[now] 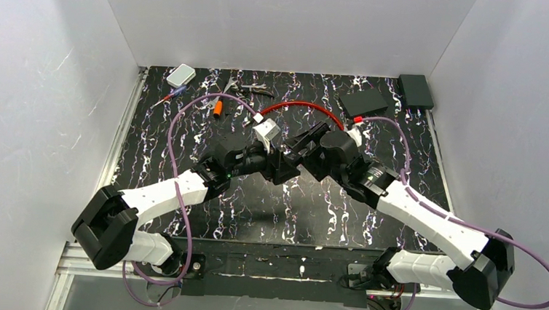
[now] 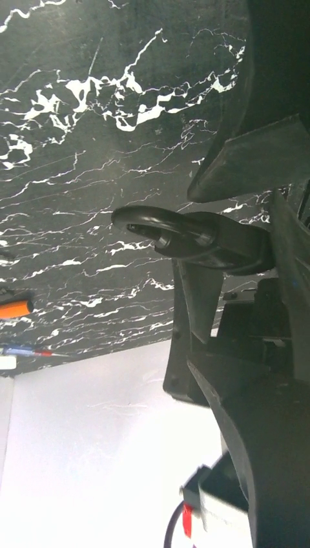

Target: Unlock with the key

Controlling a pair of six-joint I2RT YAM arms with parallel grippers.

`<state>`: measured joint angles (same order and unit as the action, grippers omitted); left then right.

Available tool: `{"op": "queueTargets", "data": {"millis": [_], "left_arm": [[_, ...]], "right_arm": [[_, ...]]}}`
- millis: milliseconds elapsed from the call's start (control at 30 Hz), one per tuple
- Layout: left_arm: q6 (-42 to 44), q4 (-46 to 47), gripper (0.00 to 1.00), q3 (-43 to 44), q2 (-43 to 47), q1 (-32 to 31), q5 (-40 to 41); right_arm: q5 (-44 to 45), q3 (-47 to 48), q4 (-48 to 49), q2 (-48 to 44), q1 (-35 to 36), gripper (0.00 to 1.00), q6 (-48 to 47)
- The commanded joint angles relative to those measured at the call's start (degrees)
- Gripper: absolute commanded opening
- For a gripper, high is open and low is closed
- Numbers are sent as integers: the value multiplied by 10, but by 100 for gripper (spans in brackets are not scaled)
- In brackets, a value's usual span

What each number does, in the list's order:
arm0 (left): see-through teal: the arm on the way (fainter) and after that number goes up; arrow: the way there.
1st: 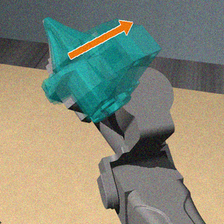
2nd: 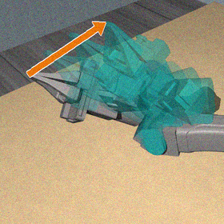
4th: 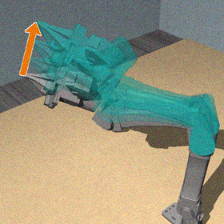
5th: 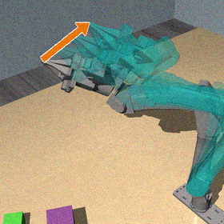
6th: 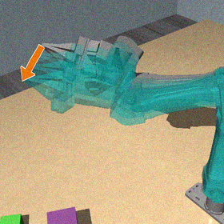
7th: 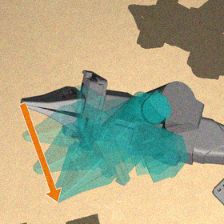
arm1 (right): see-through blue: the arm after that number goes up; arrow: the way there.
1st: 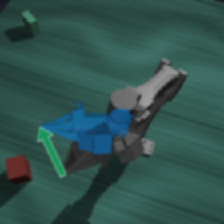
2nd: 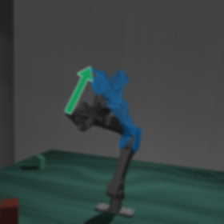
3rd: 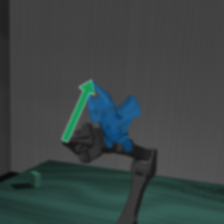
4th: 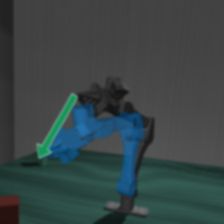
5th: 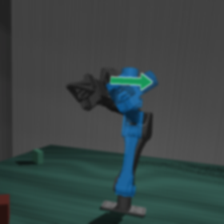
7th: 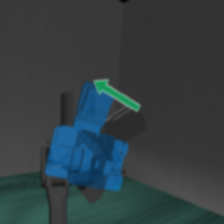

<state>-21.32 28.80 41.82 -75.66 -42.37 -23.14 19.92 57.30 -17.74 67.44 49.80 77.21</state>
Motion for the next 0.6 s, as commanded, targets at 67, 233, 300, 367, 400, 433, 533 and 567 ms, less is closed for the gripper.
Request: {"op": "queueTargets", "data": {"millis": [67, 233, 300, 367, 400, 433, 533, 567], "left_arm": [[36, 31, 0, 7, 23, 1, 20], [68, 31, 0, -1, 43, -1, 51], [89, 31, 0, -8, 56, -3, 75], [123, 31, 0, -15, 69, -12, 105], [140, 31, 0, -19, 76, -18, 121], [159, 32, 0, -23, 83, -23, 135], [208, 34, 0, -32, 99, -35, 173], [210, 37, 0, -35, 103, -38, 187]], "right_arm": [[63, 22, 15, -45, 3, 98, -50], [35, 32, 13, -28, 2, 98, -132], [15, 28, 7, -21, 1, 98, -145], [-18, 23, 13, -14, -1, 98, -152], [-37, 15, 32, -12, -1, 98, -155], [-54, 8, 51, -12, -1, 96, -154], [-90, -25, 129, -20, -1, 92, -145], [-97, -35, 157, -21, -1, 91, -145]]}}
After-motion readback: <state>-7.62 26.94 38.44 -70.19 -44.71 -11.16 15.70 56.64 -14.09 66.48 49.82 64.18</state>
